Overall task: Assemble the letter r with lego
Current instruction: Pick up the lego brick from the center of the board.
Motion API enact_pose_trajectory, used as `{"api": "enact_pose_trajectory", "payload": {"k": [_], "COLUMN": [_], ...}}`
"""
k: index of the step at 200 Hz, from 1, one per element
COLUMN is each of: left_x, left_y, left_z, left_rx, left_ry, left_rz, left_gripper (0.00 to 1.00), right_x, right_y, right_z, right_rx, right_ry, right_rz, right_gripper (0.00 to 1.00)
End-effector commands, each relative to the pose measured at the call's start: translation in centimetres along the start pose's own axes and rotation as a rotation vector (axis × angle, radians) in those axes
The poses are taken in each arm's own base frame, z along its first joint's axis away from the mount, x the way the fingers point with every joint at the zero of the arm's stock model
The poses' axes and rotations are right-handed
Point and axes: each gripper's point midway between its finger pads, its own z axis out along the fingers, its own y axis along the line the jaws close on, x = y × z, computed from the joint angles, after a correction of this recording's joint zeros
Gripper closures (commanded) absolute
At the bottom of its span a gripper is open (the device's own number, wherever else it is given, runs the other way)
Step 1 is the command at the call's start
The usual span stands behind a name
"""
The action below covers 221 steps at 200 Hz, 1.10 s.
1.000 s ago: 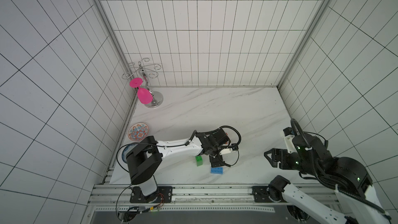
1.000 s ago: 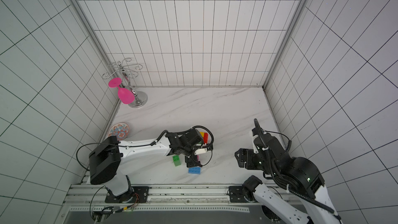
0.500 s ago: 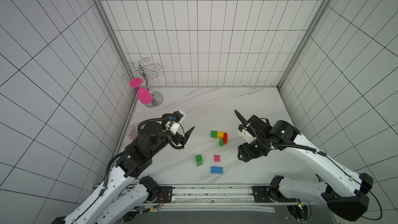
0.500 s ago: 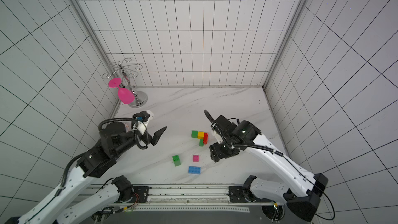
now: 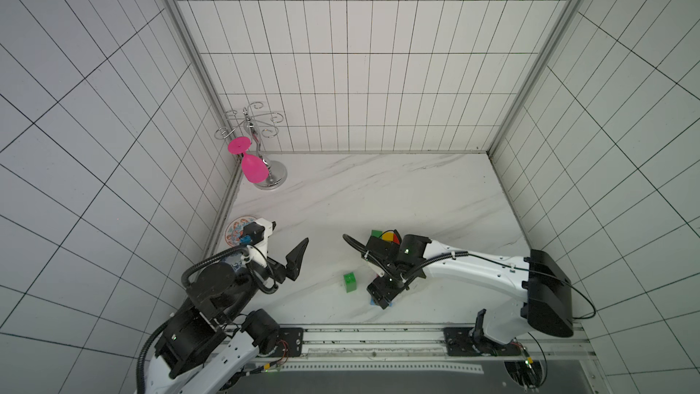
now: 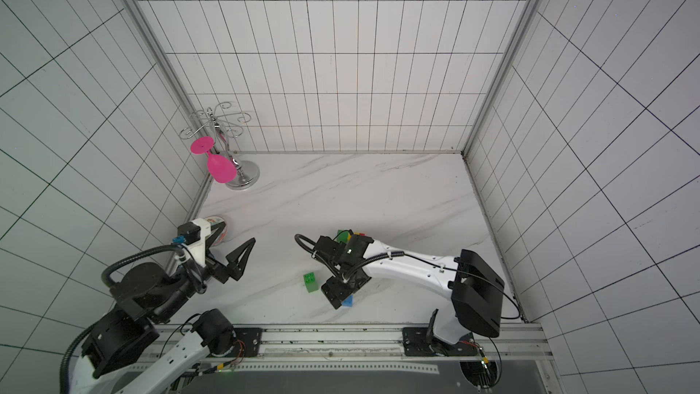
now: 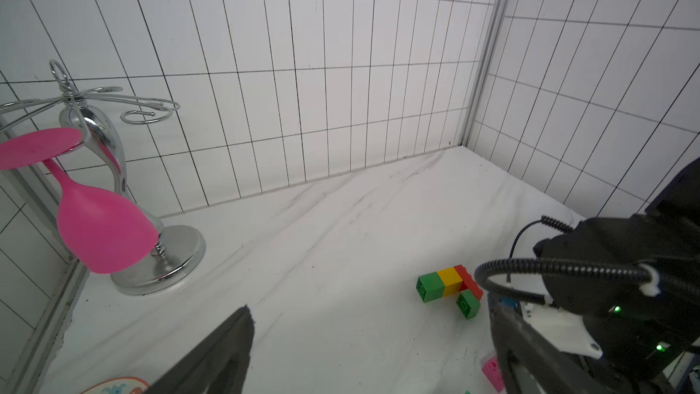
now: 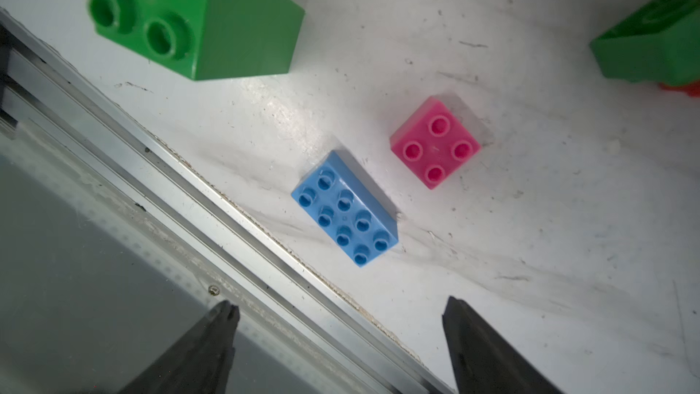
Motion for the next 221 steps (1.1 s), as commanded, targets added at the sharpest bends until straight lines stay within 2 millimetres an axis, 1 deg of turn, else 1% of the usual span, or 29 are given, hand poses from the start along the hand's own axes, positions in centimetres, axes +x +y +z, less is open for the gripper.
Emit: {"api": "enact_pose_trajectory", "payload": {"k": [1, 33, 50, 70, 115, 140, 162, 192, 221], "left_x": [0.1, 0.0, 0.3, 0.7, 0.9, 0.9, 0.9, 1.0, 0.9], "left_y": [0.2, 0.3, 0.4, 0.4, 0.5, 0.5, 0.4, 0.3, 0.4], "left_z": [-0.1, -0.5, -0.6, -0.6, -0.7, -0.7, -0.6, -0.5, -0.6], "left_rx": [-0.006, -0.009, -0.007, -0.004, -0.007, -0.010, -0.006, -0.002, -0.001], "left_ry": [-0.017, -0.041, -0.049, -0.051, -0.054, -0.055, -0.052, -0.048, -0.052], "left_rz": [-0.053, -0.075, -0.094, -0.113, -0.125, -0.126, -0.126, -0.127, -0.127], "left_gripper": [0.02, 0.02, 0.02, 0.02, 0.02, 0.02, 0.02, 0.02, 0.03], "right_x": [-1.4, -0.7, -0.2, -0.1, -0.1, 0.2, 0.3, 0.3, 1.0], "right_y": [0.5, 0.6, 0.4, 0.1, 0.6, 1.0, 1.0, 0.8, 0.4], "right_z": [1.2, 2.8, 3.7, 4.5, 5.3, 5.6, 5.8, 5.8, 5.8], "right_rx": [0.016, 0.042, 0.059, 0.074, 0.061, 0.039, 0.041, 0.063, 0.114], "right_ry": [-0.014, 0.044, 0.067, 0.069, 0.088, 0.102, 0.101, 0.099, 0.121], "right_rz": [-0.066, -0.077, -0.067, -0.059, -0.045, 0.006, 0.058, 0.086, 0.086], "right_gripper": [0.13, 0.14, 0.16, 0.17, 0.23, 0.30, 0.36, 0.43, 0.44]}}
